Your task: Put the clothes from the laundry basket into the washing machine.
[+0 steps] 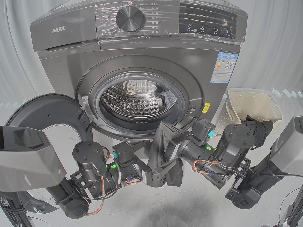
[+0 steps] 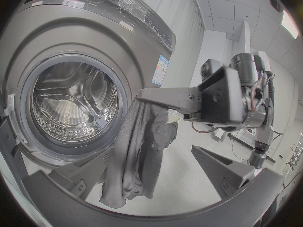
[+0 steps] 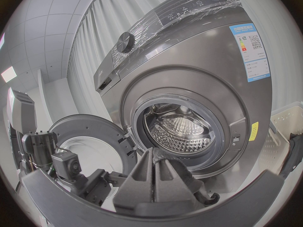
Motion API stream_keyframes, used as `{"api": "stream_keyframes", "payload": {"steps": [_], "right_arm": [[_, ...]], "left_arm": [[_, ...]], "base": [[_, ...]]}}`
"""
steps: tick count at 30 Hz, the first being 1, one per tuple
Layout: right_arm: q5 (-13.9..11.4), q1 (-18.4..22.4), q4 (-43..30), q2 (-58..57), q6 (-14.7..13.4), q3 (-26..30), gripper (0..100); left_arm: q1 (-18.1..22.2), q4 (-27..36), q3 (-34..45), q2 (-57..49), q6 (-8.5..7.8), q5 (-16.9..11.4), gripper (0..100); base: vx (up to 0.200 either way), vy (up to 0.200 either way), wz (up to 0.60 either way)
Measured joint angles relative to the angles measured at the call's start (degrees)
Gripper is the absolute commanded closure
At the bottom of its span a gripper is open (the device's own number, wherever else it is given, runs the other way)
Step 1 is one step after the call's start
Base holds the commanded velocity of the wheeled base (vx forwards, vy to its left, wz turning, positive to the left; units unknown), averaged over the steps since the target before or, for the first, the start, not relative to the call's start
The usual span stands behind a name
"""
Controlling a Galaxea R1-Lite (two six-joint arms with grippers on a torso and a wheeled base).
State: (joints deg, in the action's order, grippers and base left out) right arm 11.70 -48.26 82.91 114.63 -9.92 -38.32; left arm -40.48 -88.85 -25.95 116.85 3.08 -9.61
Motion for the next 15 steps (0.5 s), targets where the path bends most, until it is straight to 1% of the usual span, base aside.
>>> {"api": "stream_keyframes", "payload": {"steps": [6, 10, 15], "right_arm": [[0.0, -0.05, 0.05, -0.02, -0.11, 0.06, 100], [0.04, -0.11, 0.09, -0.1, -0.34, 0.26, 100], [0.2, -0.44, 0.18, -0.24, -0.55, 0.48, 100]], "left_arm": [[0.49, 0.0, -3.32, 2.61, -0.07, 0.48, 0], [0.94, 0.0, -5.94, 4.07, -0.13, 2.11, 0], [1.6, 0.05, -8.03, 5.28, -0.07, 2.79, 0]], "base": [[0.0, 0.0, 0.0], [0.0, 0.0, 0.0], [0.0, 0.0, 0.0]]}}
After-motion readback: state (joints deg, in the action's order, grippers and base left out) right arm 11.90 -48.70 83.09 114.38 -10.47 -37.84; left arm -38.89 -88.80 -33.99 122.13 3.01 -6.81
